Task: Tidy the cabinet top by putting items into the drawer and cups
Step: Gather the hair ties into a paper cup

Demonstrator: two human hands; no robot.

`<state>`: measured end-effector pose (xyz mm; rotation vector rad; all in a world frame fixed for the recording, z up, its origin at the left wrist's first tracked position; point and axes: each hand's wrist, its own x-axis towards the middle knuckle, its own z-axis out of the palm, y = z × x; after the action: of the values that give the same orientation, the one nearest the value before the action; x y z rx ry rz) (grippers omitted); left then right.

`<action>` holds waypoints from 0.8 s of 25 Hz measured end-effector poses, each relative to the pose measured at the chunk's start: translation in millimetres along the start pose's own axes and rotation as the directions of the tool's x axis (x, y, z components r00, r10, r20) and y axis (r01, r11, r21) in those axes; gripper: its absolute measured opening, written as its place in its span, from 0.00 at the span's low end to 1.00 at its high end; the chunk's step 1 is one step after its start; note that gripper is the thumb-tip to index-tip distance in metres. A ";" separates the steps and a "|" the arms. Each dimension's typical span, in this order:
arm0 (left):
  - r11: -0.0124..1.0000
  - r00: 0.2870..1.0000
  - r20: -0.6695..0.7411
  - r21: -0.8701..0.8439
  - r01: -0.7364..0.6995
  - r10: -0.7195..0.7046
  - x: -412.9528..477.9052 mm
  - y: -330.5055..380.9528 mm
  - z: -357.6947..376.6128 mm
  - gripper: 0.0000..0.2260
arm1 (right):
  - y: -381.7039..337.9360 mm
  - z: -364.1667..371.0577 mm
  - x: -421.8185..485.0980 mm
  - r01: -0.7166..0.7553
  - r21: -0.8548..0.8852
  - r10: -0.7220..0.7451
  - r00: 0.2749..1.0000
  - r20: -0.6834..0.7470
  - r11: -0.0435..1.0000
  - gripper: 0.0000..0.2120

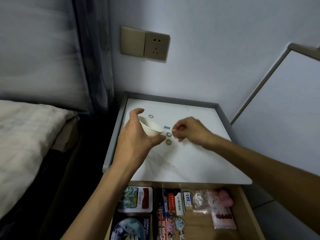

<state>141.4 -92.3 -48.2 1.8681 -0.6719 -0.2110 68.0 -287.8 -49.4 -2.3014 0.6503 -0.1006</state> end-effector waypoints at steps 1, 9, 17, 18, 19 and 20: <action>1.000 1.000 0.006 0.007 0.000 0.000 0.3 0.2 0.6 0.40 | -17.4 -10.5 -1.3 0.057 0.111 -0.057 0.998 -0.003 0.992 0.01; 0.998 0.999 0.028 -0.054 -0.032 0.033 -2.0 7.6 5.7 0.37 | -102.4 -29.7 -9.5 0.386 0.006 -0.368 0.874 0.319 0.922 0.09; 0.996 0.997 -0.069 -0.087 0.024 -0.030 3.3 -1.0 -12.6 0.39 | 7.4 -8.6 44.7 0.105 -0.281 -0.067 0.988 0.139 0.954 0.25; 0.997 0.997 -0.077 -0.075 0.024 -0.030 4.3 -2.6 -13.7 0.39 | 22.0 1.6 50.3 0.088 -0.316 -0.034 0.985 0.172 0.945 0.32; 0.997 0.996 -0.084 -0.067 0.023 -0.028 5.2 -3.6 -14.1 0.39 | 32.5 10.1 54.2 0.097 -0.318 -0.039 0.982 0.184 0.943 0.36; 0.998 0.996 -0.088 -0.063 0.023 -0.028 5.8 -3.9 -14.3 0.39 | 40.9 17.7 58.2 0.124 -0.300 -0.069 0.980 0.189 0.946 0.37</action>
<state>153.9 -83.0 -45.2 1.8165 -0.5747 -0.1629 105.7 -329.3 -96.5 -2.6091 0.4886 0.1708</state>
